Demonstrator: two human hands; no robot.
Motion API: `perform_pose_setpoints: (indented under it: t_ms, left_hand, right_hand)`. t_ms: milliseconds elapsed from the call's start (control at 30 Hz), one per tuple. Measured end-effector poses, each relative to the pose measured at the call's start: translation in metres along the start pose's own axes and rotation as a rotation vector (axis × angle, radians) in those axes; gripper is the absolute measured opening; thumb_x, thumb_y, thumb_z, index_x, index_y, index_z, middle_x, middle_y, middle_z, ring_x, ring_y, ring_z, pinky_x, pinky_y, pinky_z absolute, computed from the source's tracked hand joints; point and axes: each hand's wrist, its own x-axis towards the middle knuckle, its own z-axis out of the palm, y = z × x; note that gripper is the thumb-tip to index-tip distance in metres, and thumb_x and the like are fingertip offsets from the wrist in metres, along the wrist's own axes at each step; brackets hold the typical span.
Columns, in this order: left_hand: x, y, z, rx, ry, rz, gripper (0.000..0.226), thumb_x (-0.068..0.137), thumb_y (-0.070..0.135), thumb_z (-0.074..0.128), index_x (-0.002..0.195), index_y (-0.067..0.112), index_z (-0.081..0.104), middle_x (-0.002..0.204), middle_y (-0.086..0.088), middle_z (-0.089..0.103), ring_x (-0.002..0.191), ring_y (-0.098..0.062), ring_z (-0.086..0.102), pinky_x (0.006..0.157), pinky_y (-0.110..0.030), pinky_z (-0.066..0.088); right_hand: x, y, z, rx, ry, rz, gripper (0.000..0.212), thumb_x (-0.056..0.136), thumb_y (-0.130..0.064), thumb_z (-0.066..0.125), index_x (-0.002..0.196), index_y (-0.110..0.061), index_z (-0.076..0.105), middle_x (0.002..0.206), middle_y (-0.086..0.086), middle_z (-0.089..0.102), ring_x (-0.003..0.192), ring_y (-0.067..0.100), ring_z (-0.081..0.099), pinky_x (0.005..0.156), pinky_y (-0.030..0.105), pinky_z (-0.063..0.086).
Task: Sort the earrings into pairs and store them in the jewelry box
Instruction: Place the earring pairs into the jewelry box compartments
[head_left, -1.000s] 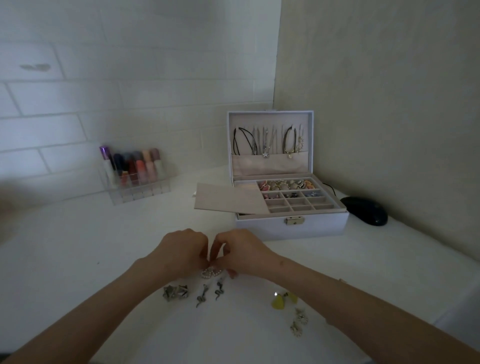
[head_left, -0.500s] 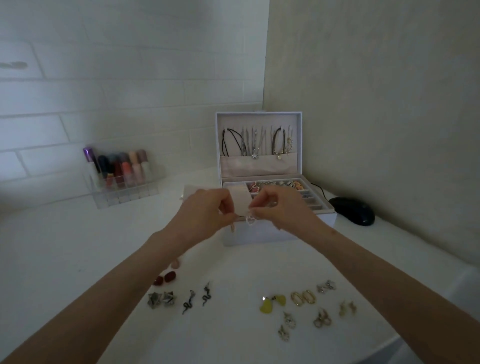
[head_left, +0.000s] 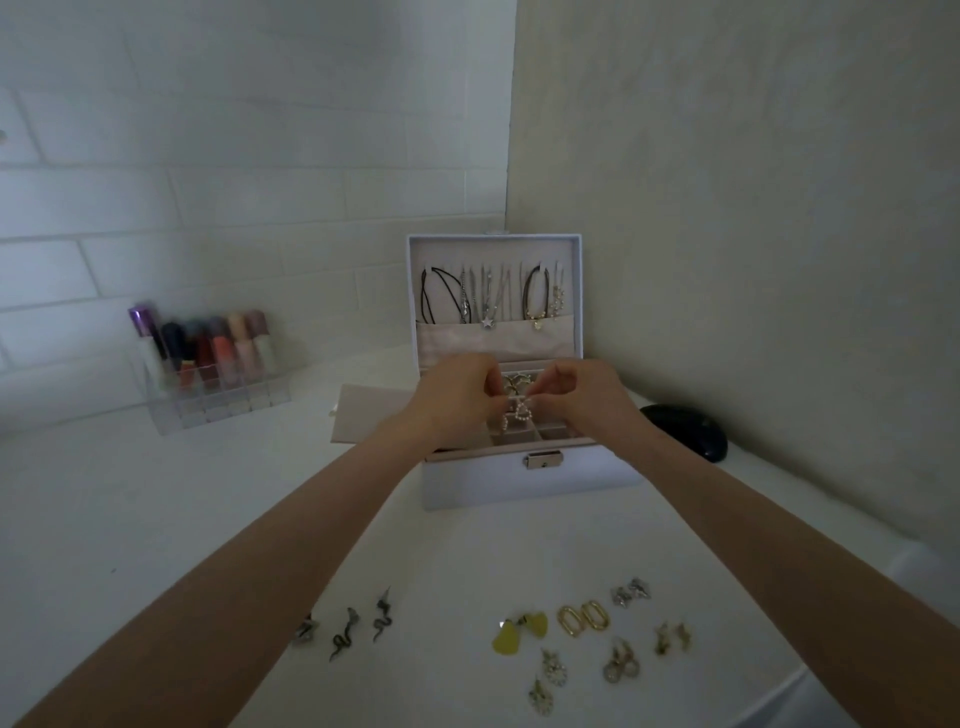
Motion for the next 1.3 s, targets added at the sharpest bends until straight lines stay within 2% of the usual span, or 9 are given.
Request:
perform_pose_setpoints:
  t_ms: [167, 267, 400, 533, 633, 867, 1000, 1100, 1300]
  left_hand:
    - [0.012, -0.001, 0.010, 0.011, -0.002, -0.011, 0.016, 0.080, 0.021, 0.067, 0.074, 0.019, 0.052, 0.088, -0.004, 0.064, 0.078, -0.017, 0.054, 0.067, -0.031, 0.042]
    - [0.014, -0.004, 0.013, 0.008, 0.002, -0.002, 0.016, 0.079, 0.019, 0.068, 0.075, 0.020, 0.052, 0.088, -0.004, 0.065, 0.083, -0.019, 0.058, 0.070, -0.033, 0.046]
    - [0.015, -0.009, 0.014, -0.036, 0.016, 0.036, 0.008, 0.079, 0.010, 0.064, 0.085, 0.014, 0.060, 0.091, -0.007, 0.067, 0.086, -0.022, 0.062, 0.077, -0.036, 0.051]
    - [0.014, -0.012, 0.009, -0.134, 0.023, 0.018, 0.014, 0.080, 0.001, 0.058, 0.083, 0.013, 0.064, 0.083, 0.000, 0.063, 0.076, -0.013, 0.058, 0.071, -0.023, 0.045]
    - [0.013, -0.014, 0.007, -0.175, 0.040, 0.008, 0.011, 0.079, 0.002, 0.062, 0.080, 0.012, 0.064, 0.086, -0.006, 0.067, 0.073, -0.012, 0.057, 0.065, -0.019, 0.043]
    - [0.014, -0.019, 0.007, -0.158, 0.040, 0.016, 0.012, 0.075, 0.002, 0.069, 0.080, 0.009, 0.061, 0.081, -0.001, 0.060, 0.061, 0.001, 0.045, 0.056, -0.005, 0.038]
    - [0.015, -0.018, 0.007, -0.139, 0.037, 0.045, 0.017, 0.076, -0.003, 0.066, 0.083, 0.009, 0.058, 0.091, -0.009, 0.063, 0.070, -0.011, 0.052, 0.060, -0.010, 0.040]
    - [0.017, -0.015, 0.007, -0.105, -0.019, 0.039, 0.013, 0.075, 0.002, 0.070, 0.083, 0.007, 0.061, 0.098, -0.014, 0.063, 0.081, -0.022, 0.058, 0.074, -0.030, 0.049]
    - [0.020, -0.009, 0.012, 0.073, -0.159, 0.062, 0.011, 0.077, 0.010, 0.070, 0.086, 0.004, 0.069, 0.094, -0.012, 0.069, 0.090, -0.024, 0.062, 0.077, -0.029, 0.047]
  right_hand:
    - [0.011, 0.005, 0.003, -0.115, -0.045, -0.013, 0.013, 0.073, -0.019, 0.076, 0.072, -0.027, 0.065, 0.082, 0.001, 0.071, 0.055, 0.007, 0.057, 0.051, 0.024, 0.047]
    - [0.017, 0.010, 0.008, -0.159, -0.079, -0.082, 0.016, 0.068, -0.019, 0.079, 0.069, -0.029, 0.067, 0.079, 0.002, 0.072, 0.068, 0.011, 0.065, 0.066, 0.034, 0.056]
    - [0.021, 0.012, 0.012, -0.129, -0.115, -0.082, 0.013, 0.069, -0.008, 0.078, 0.075, -0.016, 0.069, 0.080, 0.007, 0.072, 0.080, 0.020, 0.067, 0.081, 0.041, 0.054]
    - [0.022, 0.011, 0.013, -0.259, -0.133, -0.118, 0.010, 0.071, -0.011, 0.076, 0.078, -0.015, 0.071, 0.076, -0.002, 0.070, 0.077, 0.015, 0.066, 0.077, 0.034, 0.053]
    - [0.020, 0.009, 0.016, -0.392, -0.125, -0.181, 0.008, 0.073, -0.016, 0.074, 0.078, -0.020, 0.071, 0.075, -0.007, 0.066, 0.076, 0.010, 0.060, 0.073, 0.027, 0.048]
    - [0.023, 0.009, 0.027, -0.684, -0.081, -0.286, 0.009, 0.078, -0.020, 0.068, 0.086, -0.021, 0.072, 0.096, -0.001, 0.065, 0.093, 0.018, 0.060, 0.072, 0.028, 0.041]
    - [0.023, 0.009, 0.028, -0.652, -0.058, -0.244, 0.010, 0.078, -0.014, 0.066, 0.086, -0.019, 0.069, 0.094, 0.001, 0.066, 0.090, 0.019, 0.061, 0.070, 0.028, 0.042]
    - [0.025, 0.012, 0.026, -0.496, -0.031, -0.186, 0.011, 0.078, -0.011, 0.066, 0.087, -0.017, 0.068, 0.085, 0.000, 0.064, 0.082, 0.016, 0.058, 0.068, 0.025, 0.040]
    - [0.026, 0.022, 0.017, -0.315, 0.005, -0.107, 0.007, 0.077, -0.022, 0.071, 0.082, -0.020, 0.067, 0.076, -0.004, 0.063, 0.076, 0.012, 0.058, 0.070, 0.028, 0.046]
